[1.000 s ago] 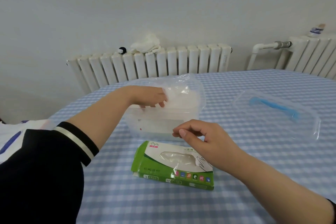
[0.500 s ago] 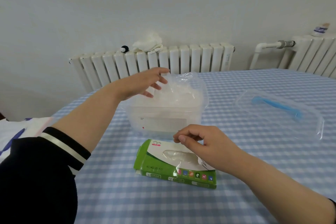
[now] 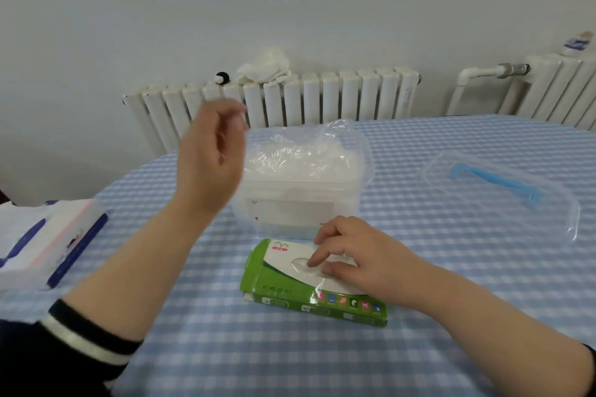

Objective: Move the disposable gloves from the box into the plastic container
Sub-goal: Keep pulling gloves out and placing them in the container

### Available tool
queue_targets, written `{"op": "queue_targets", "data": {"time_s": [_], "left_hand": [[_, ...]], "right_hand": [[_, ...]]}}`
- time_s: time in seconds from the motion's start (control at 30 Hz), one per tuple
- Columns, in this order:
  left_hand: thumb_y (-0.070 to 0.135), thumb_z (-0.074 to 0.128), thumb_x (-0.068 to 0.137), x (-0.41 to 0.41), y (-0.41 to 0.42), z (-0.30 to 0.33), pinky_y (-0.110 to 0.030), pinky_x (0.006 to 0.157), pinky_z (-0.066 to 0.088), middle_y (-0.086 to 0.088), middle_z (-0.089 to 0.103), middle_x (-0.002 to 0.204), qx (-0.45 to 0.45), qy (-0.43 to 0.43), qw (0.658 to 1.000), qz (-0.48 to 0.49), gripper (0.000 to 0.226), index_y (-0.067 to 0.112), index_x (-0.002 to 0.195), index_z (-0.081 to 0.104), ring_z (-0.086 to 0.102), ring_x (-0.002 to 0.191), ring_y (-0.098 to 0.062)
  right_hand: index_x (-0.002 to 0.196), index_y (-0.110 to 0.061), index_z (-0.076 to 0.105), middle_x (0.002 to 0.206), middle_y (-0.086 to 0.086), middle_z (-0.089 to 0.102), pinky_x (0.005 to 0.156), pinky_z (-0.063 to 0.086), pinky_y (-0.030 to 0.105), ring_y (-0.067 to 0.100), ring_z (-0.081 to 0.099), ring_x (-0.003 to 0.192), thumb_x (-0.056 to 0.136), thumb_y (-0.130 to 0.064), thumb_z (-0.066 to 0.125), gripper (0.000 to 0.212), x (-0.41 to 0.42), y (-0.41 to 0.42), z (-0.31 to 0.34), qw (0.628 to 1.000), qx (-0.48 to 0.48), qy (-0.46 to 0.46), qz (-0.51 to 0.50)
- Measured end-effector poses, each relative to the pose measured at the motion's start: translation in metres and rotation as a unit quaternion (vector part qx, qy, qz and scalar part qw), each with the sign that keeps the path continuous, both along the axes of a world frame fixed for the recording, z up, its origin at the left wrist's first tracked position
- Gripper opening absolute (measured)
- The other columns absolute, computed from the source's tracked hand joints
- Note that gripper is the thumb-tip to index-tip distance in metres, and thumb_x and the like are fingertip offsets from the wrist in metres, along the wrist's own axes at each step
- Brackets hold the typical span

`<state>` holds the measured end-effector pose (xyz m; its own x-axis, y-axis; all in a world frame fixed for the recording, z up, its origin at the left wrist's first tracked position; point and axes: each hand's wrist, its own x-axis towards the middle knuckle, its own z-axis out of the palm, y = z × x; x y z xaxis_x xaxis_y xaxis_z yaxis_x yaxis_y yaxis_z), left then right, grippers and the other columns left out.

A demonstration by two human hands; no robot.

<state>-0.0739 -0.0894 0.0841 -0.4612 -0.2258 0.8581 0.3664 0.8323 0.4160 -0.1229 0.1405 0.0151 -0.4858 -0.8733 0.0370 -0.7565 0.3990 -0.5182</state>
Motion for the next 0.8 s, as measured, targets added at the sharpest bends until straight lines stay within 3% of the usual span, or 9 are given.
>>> {"op": "queue_targets", "data": {"time_s": [0.07,0.17,0.23,0.3,0.37,0.5,0.63,0.73,0.8], "left_hand": [[0.035,0.044,0.094,0.015,0.018,-0.020,-0.020,0.060,0.045,0.020,0.055,0.083,-0.092,-0.150,0.983,-0.052,0.017,0.034,0.109,0.052,0.055,0.071,-0.006],[0.059,0.053,0.085,0.025,0.034,-0.047,-0.014,0.081,0.039,0.034,0.048,0.106,-0.152,-0.419,0.889,-0.103,0.046,0.042,0.128,0.045,0.047,0.098,0.010],[0.059,0.067,0.079,0.028,0.034,-0.059,-0.012,0.093,0.030,0.036,0.035,0.125,-0.146,-0.506,0.840,-0.131,0.073,0.042,0.141,0.033,0.032,0.114,0.014],[0.050,0.076,0.077,0.029,0.030,-0.066,-0.013,0.100,0.029,0.028,0.034,0.137,-0.126,-0.544,0.813,-0.167,0.081,0.039,0.145,0.031,0.030,0.123,0.008],[0.039,0.078,0.079,0.030,0.028,-0.070,-0.009,0.099,0.032,0.022,0.039,0.136,-0.105,-0.566,0.793,-0.197,0.076,0.037,0.142,0.036,0.035,0.121,0.006],[0.026,0.079,0.080,0.034,0.029,-0.071,0.000,0.089,0.034,0.019,0.044,0.126,-0.052,-0.567,0.792,-0.220,0.068,0.031,0.137,0.042,0.040,0.110,0.015],[0.015,0.077,0.082,0.037,0.031,-0.069,-0.005,0.085,0.043,0.022,0.051,0.116,-0.003,-0.564,0.785,-0.256,0.061,0.033,0.130,0.044,0.047,0.102,0.019],[0.017,0.077,0.082,0.036,0.030,-0.072,-0.007,0.087,0.043,0.024,0.050,0.124,-0.002,-0.565,0.782,-0.262,0.069,0.042,0.133,0.038,0.047,0.109,0.012],[0.018,0.077,0.082,0.037,0.029,-0.072,-0.006,0.087,0.042,0.028,0.049,0.124,0.001,-0.571,0.780,-0.256,0.072,0.046,0.133,0.036,0.046,0.109,0.014]], "right_hand": [[0.118,-0.042,0.065,0.135,-0.022,0.037,0.094,0.027,0.008,-0.003,0.032,0.124,0.097,-0.033,0.054,0.025,-0.002,0.000,-0.006,1.000,0.025,0.016,0.006],[0.124,-0.043,0.061,0.152,-0.016,0.028,0.106,0.027,0.018,0.007,0.028,0.135,0.098,-0.036,0.051,0.029,-0.003,-0.001,-0.013,0.997,0.047,0.047,0.024],[0.127,-0.045,0.059,0.155,-0.016,0.026,0.108,0.031,0.025,0.009,0.027,0.136,0.099,-0.036,0.050,0.031,-0.004,-0.002,-0.015,0.996,0.055,0.061,0.026],[0.128,-0.048,0.057,0.151,-0.018,0.031,0.106,0.036,0.030,0.009,0.030,0.133,0.099,-0.034,0.051,0.033,-0.004,-0.006,-0.018,0.995,0.061,0.077,0.030],[0.124,-0.048,0.060,0.144,-0.018,0.038,0.101,0.040,0.032,0.008,0.034,0.128,0.098,-0.036,0.052,0.030,-0.004,-0.009,-0.021,0.995,0.064,0.078,0.022],[0.102,-0.036,0.073,0.130,-0.014,0.049,0.088,0.046,0.034,0.009,0.038,0.119,0.092,-0.034,0.060,0.016,-0.008,-0.015,-0.028,0.993,0.033,0.113,0.011],[0.087,-0.024,0.071,0.117,-0.009,0.058,0.076,0.051,0.036,0.015,0.050,0.108,0.088,-0.031,0.058,0.015,-0.008,-0.015,-0.037,0.988,-0.046,0.144,0.020],[0.087,-0.025,0.064,0.107,-0.016,0.058,0.085,0.044,0.021,0.004,0.051,0.102,0.091,-0.034,0.054,0.014,-0.010,-0.011,-0.036,0.991,-0.129,0.047,0.005],[0.087,-0.026,0.060,0.094,-0.020,0.062,0.083,0.042,0.015,0.000,0.055,0.093,0.095,-0.023,0.056,0.010,-0.009,-0.010,-0.028,0.983,-0.171,-0.050,-0.038]]}}
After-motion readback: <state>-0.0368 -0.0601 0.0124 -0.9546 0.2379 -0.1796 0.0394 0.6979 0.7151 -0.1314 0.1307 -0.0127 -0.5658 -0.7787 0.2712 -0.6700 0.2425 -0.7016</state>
